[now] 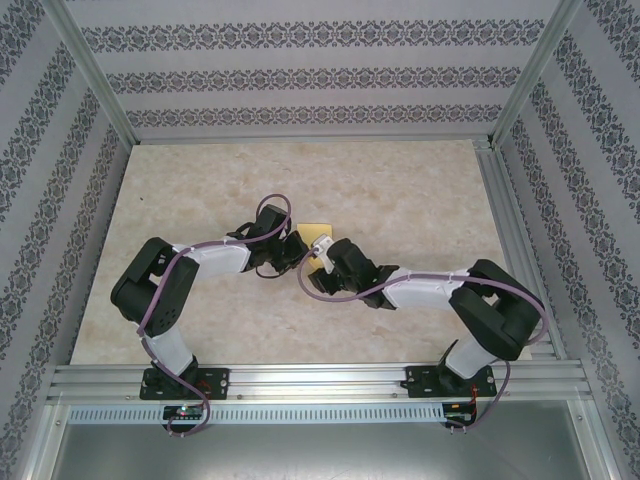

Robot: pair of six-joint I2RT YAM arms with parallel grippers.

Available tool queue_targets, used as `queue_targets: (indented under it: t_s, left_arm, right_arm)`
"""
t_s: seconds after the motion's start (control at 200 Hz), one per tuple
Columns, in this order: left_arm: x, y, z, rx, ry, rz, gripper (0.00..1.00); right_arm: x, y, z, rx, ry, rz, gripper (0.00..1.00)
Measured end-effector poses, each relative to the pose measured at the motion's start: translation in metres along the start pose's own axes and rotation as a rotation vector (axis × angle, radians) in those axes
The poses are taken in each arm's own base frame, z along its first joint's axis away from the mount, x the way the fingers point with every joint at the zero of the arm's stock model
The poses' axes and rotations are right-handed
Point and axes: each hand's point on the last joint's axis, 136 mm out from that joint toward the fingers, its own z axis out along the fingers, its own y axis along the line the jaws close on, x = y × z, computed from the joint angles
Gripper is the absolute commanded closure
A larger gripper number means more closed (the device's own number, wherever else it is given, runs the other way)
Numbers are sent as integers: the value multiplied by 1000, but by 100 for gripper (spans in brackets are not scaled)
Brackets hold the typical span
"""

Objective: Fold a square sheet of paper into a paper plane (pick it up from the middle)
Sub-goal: Fold the wing for the fifth time at the center of the table.

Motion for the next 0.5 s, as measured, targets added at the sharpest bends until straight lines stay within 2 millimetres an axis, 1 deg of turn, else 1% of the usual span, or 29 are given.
queue_targets:
  t_s: [0.34, 0.4, 0.505]
  left_arm:
    - [0, -3, -3, 8, -3, -19, 93]
    - [0, -3, -3, 7, -3, -23, 93]
    - [0, -3, -3, 5, -2, -25, 93]
  right_arm:
    - [11, -3, 16, 23, 20, -47, 50]
    - [11, -3, 17, 26, 18, -47, 52]
    - [11, -3, 18, 28, 15, -52, 63]
